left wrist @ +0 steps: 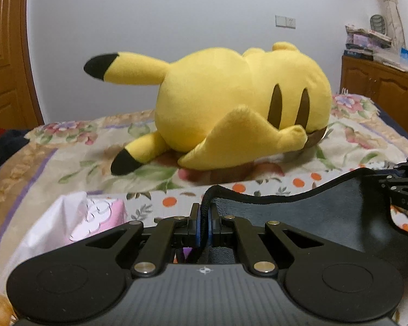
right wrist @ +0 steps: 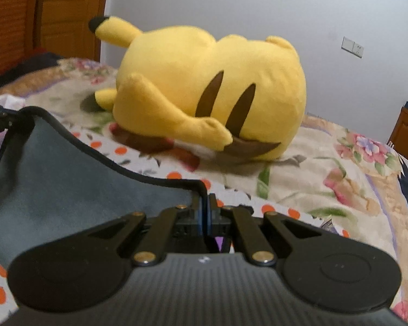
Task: Fold towel
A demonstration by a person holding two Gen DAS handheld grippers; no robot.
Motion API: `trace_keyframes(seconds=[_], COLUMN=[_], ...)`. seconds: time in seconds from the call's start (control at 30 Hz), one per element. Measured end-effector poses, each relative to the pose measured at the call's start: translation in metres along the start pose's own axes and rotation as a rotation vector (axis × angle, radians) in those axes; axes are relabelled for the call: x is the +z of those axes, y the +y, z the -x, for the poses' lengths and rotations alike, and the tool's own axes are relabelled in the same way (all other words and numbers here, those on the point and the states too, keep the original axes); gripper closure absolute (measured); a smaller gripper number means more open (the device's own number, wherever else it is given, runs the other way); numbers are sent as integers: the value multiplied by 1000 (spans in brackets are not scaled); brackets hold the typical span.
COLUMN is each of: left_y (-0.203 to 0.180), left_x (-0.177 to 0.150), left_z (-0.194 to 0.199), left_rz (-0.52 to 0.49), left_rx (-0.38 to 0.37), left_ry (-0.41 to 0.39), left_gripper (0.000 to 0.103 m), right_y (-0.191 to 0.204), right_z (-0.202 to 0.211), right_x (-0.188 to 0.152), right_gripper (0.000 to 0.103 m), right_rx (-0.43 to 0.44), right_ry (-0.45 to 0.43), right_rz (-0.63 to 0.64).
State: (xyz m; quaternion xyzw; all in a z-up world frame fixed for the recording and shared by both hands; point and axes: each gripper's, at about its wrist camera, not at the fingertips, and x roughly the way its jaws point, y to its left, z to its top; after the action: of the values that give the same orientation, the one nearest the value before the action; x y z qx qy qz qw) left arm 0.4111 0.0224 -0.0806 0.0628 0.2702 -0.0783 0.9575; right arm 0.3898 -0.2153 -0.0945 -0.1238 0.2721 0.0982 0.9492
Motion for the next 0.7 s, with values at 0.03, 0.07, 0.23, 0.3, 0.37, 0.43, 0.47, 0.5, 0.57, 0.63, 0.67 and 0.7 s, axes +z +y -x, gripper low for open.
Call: trace_keyframes(seconds=[0.03, 0.07, 0.23, 0.3, 0.37, 0.43, 0.47, 0.5, 0.57, 0.63, 0.67, 0.7], left_y=[0, 0, 0, 1, 1, 0, -1, -1, -4, -5, -6, -7], left_x=[-2, -3, -10, -13, -15, -16, -17, -18, -20, -21, -22, -22], left_z=[-3, -5, -18, -21, -23, -25, -25, -24, -24, -22, -21, -20], left_rz=[-1, 0, -8, -1, 4, 0, -4, -7, -11, -7, -5, -5], left_rx=[2, 3, 16, 16, 15, 13, 10, 7, 6, 9, 4, 0], left_ry=[3, 7, 36, 47, 57, 66, 67, 67, 71, 67, 67, 70], left_gripper=[97, 97, 97, 97, 95, 90, 87, 80, 64, 52, 47, 41], right_y=[0, 1, 2, 4, 4, 4, 3, 3, 2, 2, 3, 4], right_z=[-2, -4, -14, -16, -16, -15, -15, -13, -12, -10, -9, -7], right_x=[-1, -2, -6, -8, -9, -9, -9, -9, -9, -11, -11, -13], right_gripper=[100, 100, 99, 99, 96, 81, 63, 56, 53, 51, 50, 50], right_rx=[-2, -7, -23, -24, -23, -29, -33, -32, -33, -30, -25, -19], right_ry=[9, 19, 59, 70, 76, 77, 74, 67, 64, 69, 71, 72], right_rz=[1, 3, 10, 10, 5, -1, -4, -7, -10, -20, -25, -29])
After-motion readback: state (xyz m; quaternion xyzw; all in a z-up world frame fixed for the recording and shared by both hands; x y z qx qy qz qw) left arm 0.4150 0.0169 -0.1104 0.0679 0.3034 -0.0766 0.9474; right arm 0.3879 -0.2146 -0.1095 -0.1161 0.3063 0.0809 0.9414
